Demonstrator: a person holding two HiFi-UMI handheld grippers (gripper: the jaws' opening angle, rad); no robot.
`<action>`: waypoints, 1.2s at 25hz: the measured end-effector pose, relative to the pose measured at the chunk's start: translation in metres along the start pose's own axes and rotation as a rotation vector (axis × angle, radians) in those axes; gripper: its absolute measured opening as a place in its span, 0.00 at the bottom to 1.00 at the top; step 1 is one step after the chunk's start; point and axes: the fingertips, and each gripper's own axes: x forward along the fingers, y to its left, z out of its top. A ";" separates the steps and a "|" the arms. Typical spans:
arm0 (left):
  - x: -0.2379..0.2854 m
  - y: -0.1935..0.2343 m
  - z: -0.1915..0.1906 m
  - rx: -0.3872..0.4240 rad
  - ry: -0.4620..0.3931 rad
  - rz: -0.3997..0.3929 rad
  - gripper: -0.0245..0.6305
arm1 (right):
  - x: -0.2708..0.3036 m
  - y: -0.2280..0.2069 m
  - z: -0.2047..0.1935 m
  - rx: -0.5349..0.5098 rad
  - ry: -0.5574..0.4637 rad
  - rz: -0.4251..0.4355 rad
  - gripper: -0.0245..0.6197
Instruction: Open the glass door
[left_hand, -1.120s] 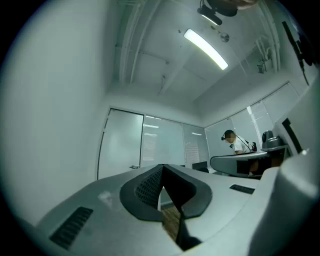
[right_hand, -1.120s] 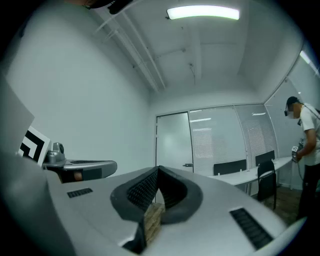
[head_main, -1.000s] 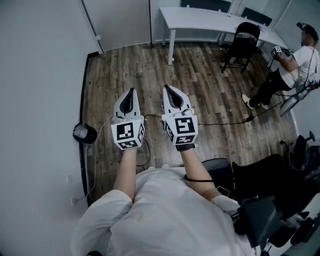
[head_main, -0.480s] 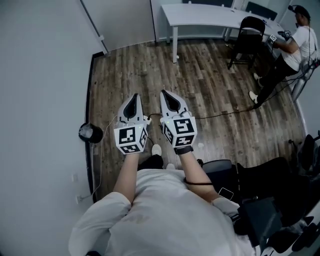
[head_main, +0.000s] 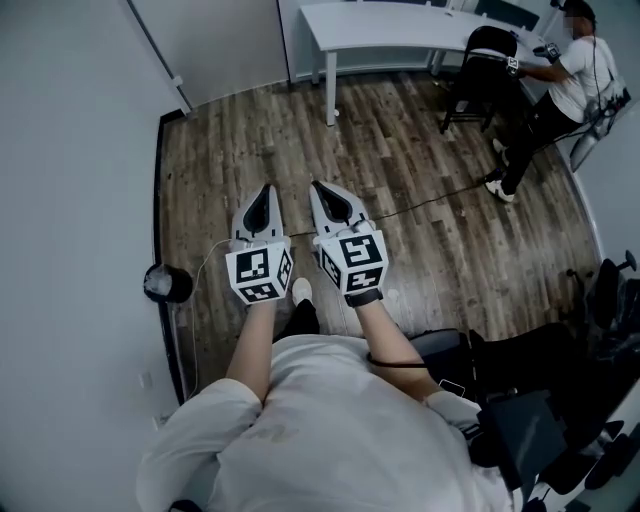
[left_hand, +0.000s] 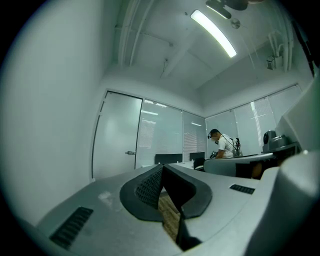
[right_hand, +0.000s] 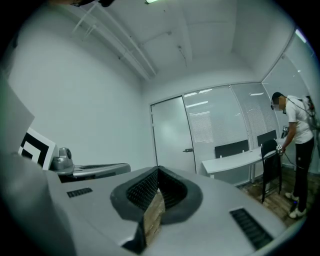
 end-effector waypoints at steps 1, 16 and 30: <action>0.013 0.007 0.002 -0.003 -0.003 -0.007 0.04 | 0.013 -0.006 0.004 -0.007 -0.001 -0.008 0.04; 0.158 0.161 0.027 0.012 -0.040 0.040 0.04 | 0.228 -0.010 0.024 -0.061 0.010 0.014 0.04; 0.304 0.225 -0.012 -0.029 0.025 0.084 0.04 | 0.381 -0.084 0.006 -0.021 0.044 0.071 0.04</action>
